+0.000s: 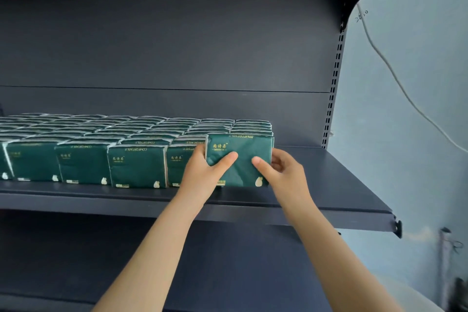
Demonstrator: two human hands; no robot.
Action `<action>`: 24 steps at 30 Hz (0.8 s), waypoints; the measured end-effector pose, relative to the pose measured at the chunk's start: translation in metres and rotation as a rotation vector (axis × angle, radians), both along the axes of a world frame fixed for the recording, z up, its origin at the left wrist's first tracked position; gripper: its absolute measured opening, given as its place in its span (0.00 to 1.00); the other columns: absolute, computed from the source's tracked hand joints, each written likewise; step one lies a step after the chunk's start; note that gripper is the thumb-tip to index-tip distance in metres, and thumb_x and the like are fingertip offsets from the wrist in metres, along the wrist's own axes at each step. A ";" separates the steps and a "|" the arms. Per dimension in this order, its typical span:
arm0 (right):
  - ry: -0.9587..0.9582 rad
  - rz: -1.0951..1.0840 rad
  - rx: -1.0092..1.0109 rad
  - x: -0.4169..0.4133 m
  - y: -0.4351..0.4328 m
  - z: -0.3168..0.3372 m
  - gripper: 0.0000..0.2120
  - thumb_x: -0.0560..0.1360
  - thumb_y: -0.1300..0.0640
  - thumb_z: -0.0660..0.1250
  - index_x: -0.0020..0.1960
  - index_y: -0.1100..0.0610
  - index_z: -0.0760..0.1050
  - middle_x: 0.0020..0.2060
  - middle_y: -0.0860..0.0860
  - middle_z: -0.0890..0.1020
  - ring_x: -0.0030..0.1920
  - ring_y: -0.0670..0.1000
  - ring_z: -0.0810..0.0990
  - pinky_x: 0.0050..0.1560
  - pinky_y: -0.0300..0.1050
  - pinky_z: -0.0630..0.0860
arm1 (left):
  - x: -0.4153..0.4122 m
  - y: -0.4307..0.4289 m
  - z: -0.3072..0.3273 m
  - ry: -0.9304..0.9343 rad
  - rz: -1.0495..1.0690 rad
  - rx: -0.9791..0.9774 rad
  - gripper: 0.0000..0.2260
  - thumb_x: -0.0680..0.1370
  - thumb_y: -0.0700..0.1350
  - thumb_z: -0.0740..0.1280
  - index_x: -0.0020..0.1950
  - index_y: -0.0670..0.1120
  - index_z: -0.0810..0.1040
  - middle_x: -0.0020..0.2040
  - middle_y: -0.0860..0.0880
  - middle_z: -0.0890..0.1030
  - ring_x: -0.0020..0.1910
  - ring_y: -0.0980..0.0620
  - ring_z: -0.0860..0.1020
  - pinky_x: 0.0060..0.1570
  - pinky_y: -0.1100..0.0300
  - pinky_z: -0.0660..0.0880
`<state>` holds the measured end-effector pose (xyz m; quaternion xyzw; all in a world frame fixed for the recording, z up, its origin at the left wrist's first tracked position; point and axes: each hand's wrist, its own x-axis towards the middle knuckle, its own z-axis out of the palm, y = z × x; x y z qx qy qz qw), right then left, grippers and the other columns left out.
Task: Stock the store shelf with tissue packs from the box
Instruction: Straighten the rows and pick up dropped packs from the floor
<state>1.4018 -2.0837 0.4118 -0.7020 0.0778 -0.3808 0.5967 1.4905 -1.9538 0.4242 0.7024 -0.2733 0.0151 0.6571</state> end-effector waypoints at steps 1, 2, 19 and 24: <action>0.012 -0.013 0.002 0.000 -0.001 0.000 0.09 0.72 0.57 0.72 0.51 0.51 0.77 0.42 0.44 0.84 0.40 0.42 0.82 0.39 0.33 0.77 | -0.002 0.000 0.000 -0.011 -0.008 0.012 0.13 0.72 0.49 0.72 0.54 0.50 0.75 0.50 0.54 0.82 0.50 0.56 0.80 0.53 0.57 0.76; 0.031 -0.020 -0.001 -0.001 -0.003 0.000 0.10 0.71 0.57 0.73 0.52 0.53 0.77 0.43 0.45 0.84 0.42 0.43 0.82 0.39 0.35 0.78 | -0.003 0.000 0.000 -0.025 -0.014 0.028 0.13 0.72 0.49 0.72 0.54 0.50 0.75 0.49 0.54 0.82 0.50 0.56 0.80 0.51 0.58 0.76; 0.377 -0.380 -0.278 0.055 -0.068 0.001 0.16 0.72 0.53 0.72 0.56 0.58 0.75 0.53 0.53 0.77 0.46 0.51 0.74 0.44 0.42 0.69 | 0.058 0.016 0.030 -0.991 0.206 1.139 0.34 0.76 0.65 0.53 0.75 0.46 0.57 0.75 0.48 0.61 0.73 0.51 0.60 0.72 0.58 0.56; 0.433 -0.383 -0.276 0.075 -0.056 -0.009 0.14 0.76 0.52 0.66 0.56 0.59 0.70 0.47 0.53 0.79 0.42 0.52 0.79 0.39 0.43 0.72 | 0.073 0.012 0.024 -1.012 0.170 1.230 0.35 0.76 0.65 0.51 0.77 0.46 0.52 0.77 0.48 0.56 0.75 0.50 0.56 0.74 0.56 0.49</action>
